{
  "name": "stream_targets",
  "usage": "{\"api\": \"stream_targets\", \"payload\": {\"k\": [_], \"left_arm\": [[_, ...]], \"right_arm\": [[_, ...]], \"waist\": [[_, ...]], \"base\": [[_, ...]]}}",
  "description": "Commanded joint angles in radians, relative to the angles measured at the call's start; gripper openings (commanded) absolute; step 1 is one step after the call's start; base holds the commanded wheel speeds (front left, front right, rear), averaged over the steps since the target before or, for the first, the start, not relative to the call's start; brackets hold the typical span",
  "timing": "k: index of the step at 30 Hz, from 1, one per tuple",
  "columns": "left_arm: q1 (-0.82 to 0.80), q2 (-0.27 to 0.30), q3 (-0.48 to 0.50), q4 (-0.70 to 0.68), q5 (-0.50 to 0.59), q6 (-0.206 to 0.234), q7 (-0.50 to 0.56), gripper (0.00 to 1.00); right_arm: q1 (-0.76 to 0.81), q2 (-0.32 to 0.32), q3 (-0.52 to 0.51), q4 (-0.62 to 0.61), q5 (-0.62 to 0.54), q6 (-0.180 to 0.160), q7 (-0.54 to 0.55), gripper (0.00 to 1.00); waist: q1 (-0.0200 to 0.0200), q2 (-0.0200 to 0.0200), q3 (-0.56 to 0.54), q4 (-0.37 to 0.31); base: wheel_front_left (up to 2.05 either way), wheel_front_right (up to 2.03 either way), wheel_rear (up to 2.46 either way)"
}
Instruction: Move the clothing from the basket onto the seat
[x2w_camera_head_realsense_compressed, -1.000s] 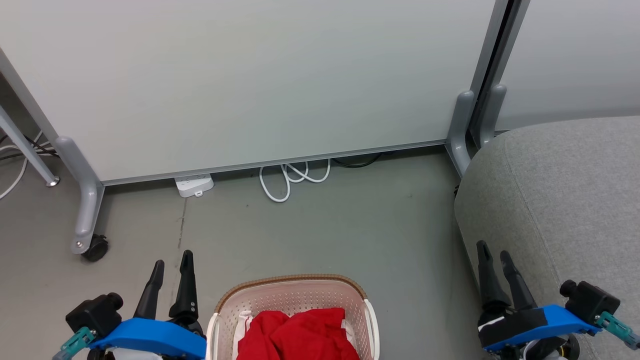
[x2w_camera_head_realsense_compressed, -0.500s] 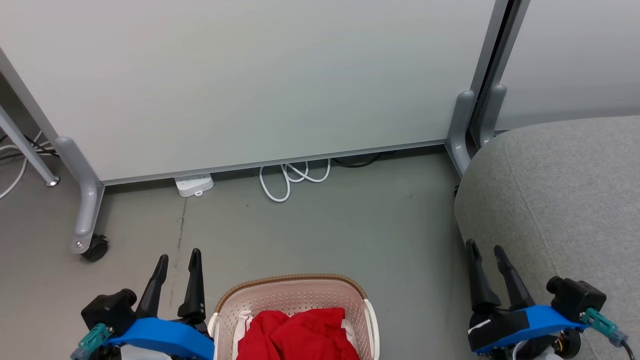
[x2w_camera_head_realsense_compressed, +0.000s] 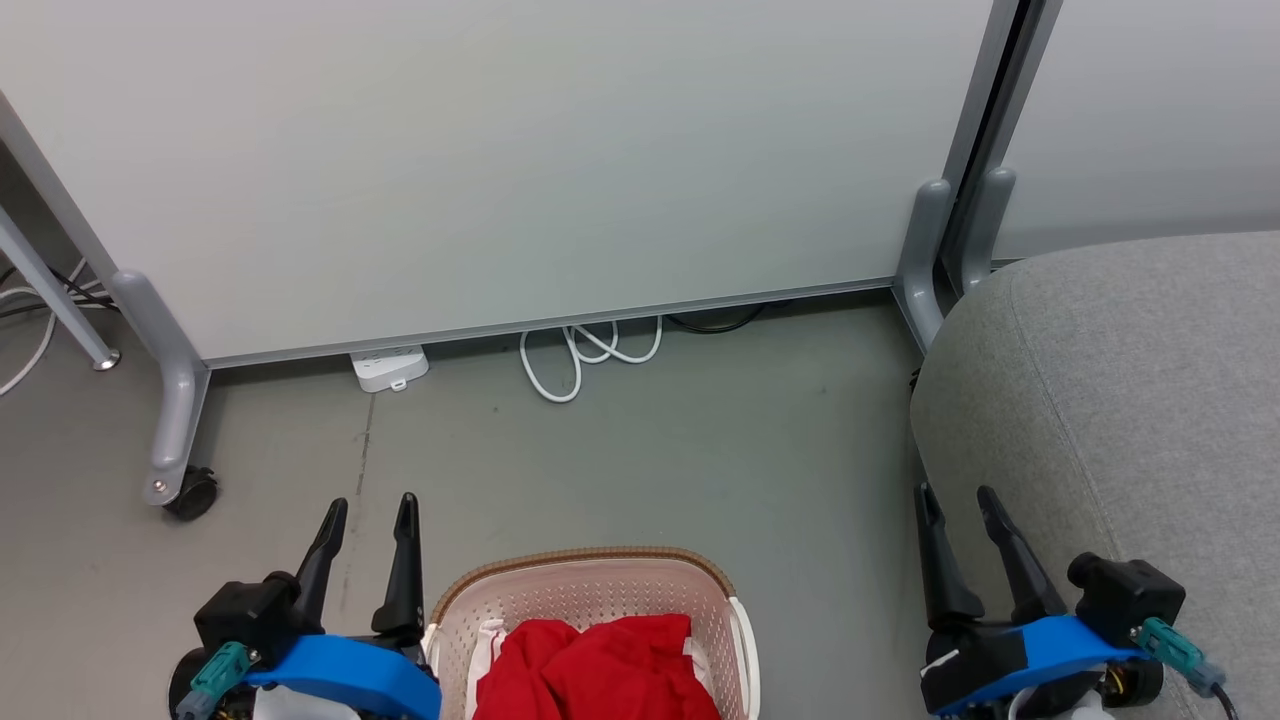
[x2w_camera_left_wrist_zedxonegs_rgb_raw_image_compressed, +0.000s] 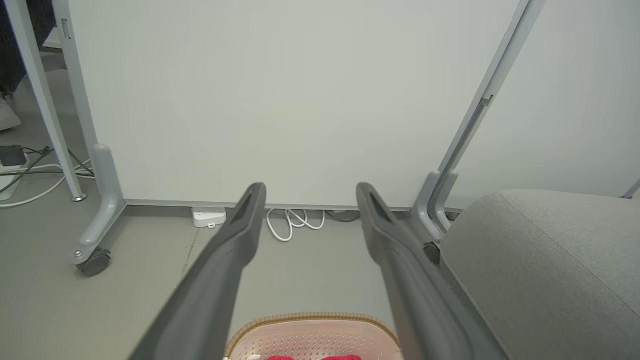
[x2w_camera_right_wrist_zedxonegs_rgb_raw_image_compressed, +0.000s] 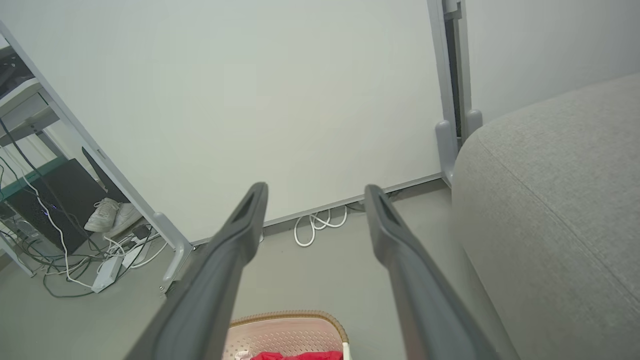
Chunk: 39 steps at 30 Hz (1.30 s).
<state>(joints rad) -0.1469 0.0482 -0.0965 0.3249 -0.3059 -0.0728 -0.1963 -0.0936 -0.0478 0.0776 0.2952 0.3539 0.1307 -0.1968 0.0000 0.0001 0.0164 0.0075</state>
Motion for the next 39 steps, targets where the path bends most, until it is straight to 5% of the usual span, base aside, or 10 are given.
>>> {"api": "stream_targets", "payload": {"k": [1, 39], "left_arm": [[-0.017, 0.007, -0.001, -0.002, 0.02, 0.004, -0.009, 1.0], [-0.014, 0.005, -0.022, 0.029, 0.262, 0.007, -0.07, 1.0]], "right_arm": [[-0.019, -0.004, 0.004, -0.002, -0.021, 0.0, -0.008, 1.0], [-0.006, -0.004, 0.004, 0.021, -0.248, 0.0, -0.07, 1.0]], "waist": [[0.0, -0.0001, 0.0, 0.0], [0.0, -0.0001, -0.003, 0.005]], "base": [[0.0, 0.0, 0.0], [0.0, 0.0, 0.0]]}}
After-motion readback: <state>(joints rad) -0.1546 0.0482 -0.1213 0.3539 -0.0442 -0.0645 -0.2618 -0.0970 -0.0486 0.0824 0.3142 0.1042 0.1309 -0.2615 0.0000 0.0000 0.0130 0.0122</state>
